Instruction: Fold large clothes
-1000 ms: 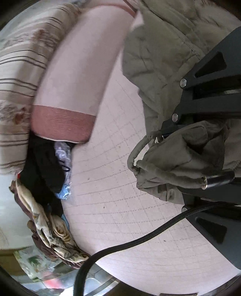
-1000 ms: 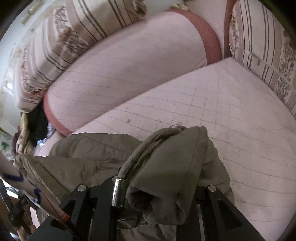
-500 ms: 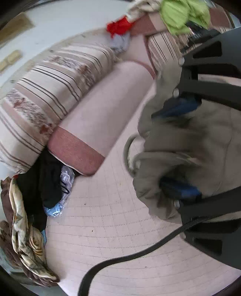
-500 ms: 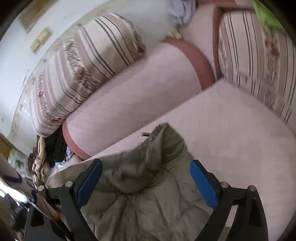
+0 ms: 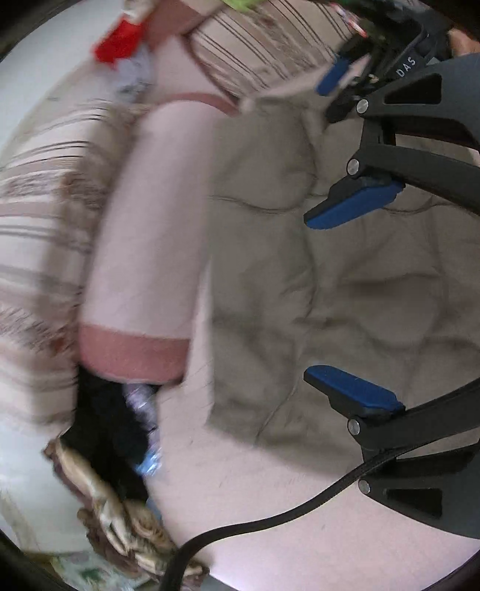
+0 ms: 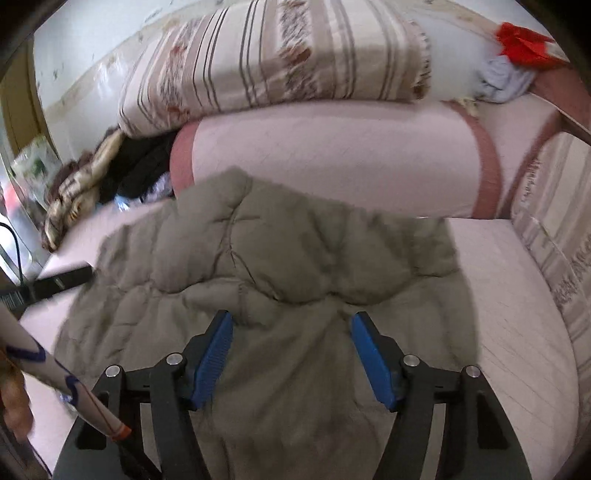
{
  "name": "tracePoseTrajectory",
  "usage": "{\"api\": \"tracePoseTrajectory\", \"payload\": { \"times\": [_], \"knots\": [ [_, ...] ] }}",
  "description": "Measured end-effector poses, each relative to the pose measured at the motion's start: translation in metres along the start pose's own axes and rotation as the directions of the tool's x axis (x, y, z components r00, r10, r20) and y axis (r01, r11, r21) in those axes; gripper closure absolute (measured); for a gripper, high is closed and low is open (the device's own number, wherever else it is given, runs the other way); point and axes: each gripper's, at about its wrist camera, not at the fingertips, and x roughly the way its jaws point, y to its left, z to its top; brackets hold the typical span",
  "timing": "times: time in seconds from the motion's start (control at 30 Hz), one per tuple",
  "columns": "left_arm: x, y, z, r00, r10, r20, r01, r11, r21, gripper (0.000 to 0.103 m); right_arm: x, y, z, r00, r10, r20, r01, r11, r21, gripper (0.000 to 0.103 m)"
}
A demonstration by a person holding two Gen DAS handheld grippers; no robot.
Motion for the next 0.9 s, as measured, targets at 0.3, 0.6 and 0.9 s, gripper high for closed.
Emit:
{"api": "tracePoseTrajectory", "payload": {
  "times": [0.3,0.6,0.9],
  "knots": [
    [0.095,-0.015,0.017,0.993,0.117,-0.012,-0.116,0.992,0.049,0.022,0.099,-0.022,0.015,0.995,-0.084,-0.058,0.086,0.995,0.048,0.015],
    [0.121,-0.025,0.030,0.989,0.143,0.024,-0.144,0.987,0.072,0.016,0.130,-0.045,0.023,0.997,-0.044,-0.067,0.053,0.989,0.136,0.007],
    [0.052,0.011,0.019,0.999,0.043,0.029,-0.042,0.999,-0.017,0.018,0.066,-0.059,0.018,0.999,-0.023,-0.036,0.030,0.978,0.208,0.011]
  ]
}}
